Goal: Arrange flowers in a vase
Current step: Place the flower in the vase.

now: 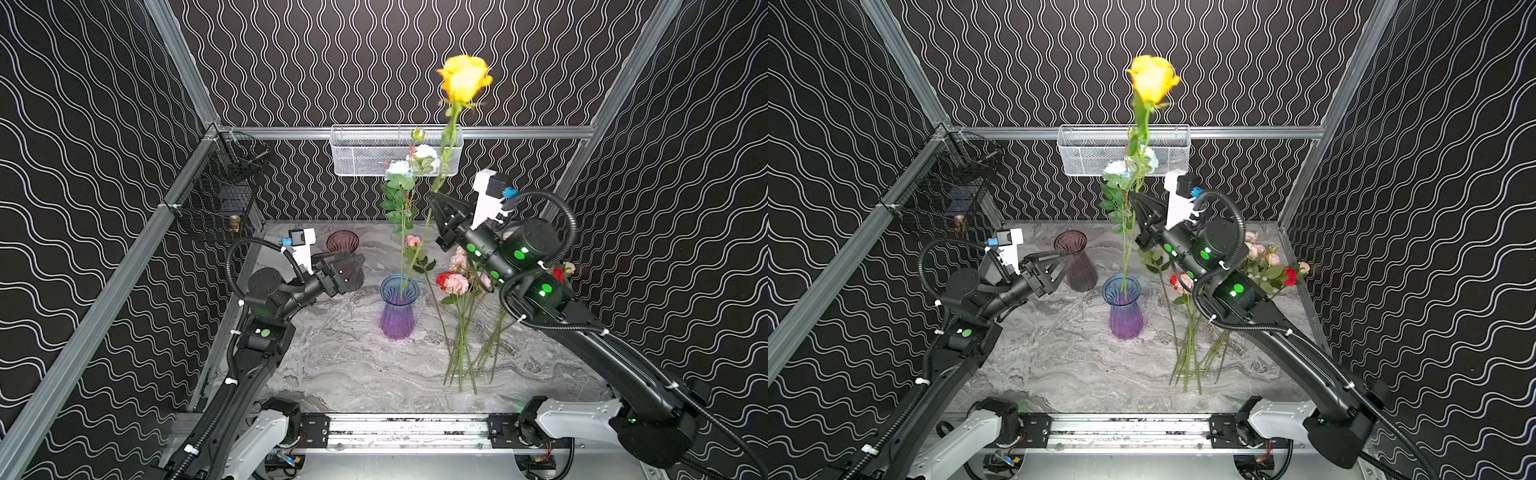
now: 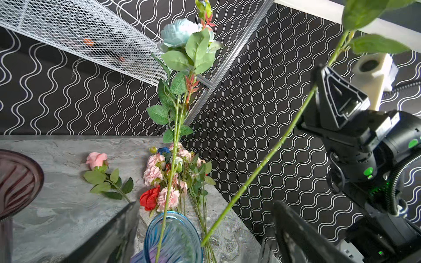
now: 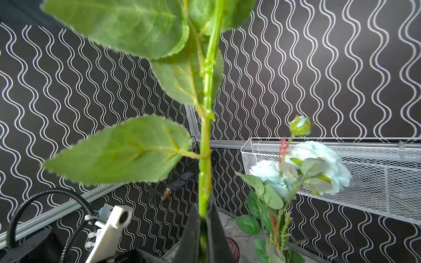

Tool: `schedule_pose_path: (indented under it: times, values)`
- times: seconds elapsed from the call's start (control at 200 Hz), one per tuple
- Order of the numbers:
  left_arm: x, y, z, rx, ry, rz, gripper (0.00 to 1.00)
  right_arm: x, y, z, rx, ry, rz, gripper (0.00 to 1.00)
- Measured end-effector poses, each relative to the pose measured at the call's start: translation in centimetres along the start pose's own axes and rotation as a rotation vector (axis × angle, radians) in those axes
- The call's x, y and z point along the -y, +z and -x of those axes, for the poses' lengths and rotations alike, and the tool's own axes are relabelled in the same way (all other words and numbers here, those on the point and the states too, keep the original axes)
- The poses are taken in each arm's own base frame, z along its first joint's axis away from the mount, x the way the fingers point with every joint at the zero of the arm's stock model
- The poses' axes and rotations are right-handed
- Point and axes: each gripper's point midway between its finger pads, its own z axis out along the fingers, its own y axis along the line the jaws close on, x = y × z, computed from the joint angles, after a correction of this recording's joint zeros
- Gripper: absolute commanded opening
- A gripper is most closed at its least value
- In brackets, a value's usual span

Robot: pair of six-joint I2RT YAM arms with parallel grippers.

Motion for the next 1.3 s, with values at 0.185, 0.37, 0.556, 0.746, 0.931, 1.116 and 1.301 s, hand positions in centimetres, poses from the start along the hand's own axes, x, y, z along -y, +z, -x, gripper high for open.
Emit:
schedule_pose_path:
  times: [0.185,0.37,0.556,0.746,0.931,1.116,1.301]
  values:
    - [0.3,-0.1,0.1,0.004,0.008,-0.005,0.95,0.3,1.6,-4.7,-0.093,-0.058,0.002,0.05]
    - [-0.1,0.0,0.1,0.006,0.006,0.007,0.94,1.9,0.4,-14.3,-0.297,-0.102,-0.022,0.1]
    - [-0.7,0.3,-0.4,-0.01,-0.011,0.022,0.93,3.6,-1.2,-19.5,-0.403,-0.11,-0.072,0.16]
    - [-0.9,0.2,-0.3,-0.007,-0.001,0.034,0.93,3.8,-1.1,-20.0,-0.409,-0.108,-0.083,0.27]
    - [-1.0,0.2,-0.3,-0.011,0.001,0.047,0.93,3.6,-1.7,-18.8,-0.382,-0.091,-0.088,0.28]
    - [-0.4,-0.4,0.0,-0.002,0.029,0.052,0.92,3.0,-2.2,-16.2,-0.341,-0.055,-0.083,0.31]
    - [1.5,-1.8,1.2,0.061,0.108,0.046,0.92,1.8,-3.1,-10.8,-0.28,-0.005,-0.07,0.31]
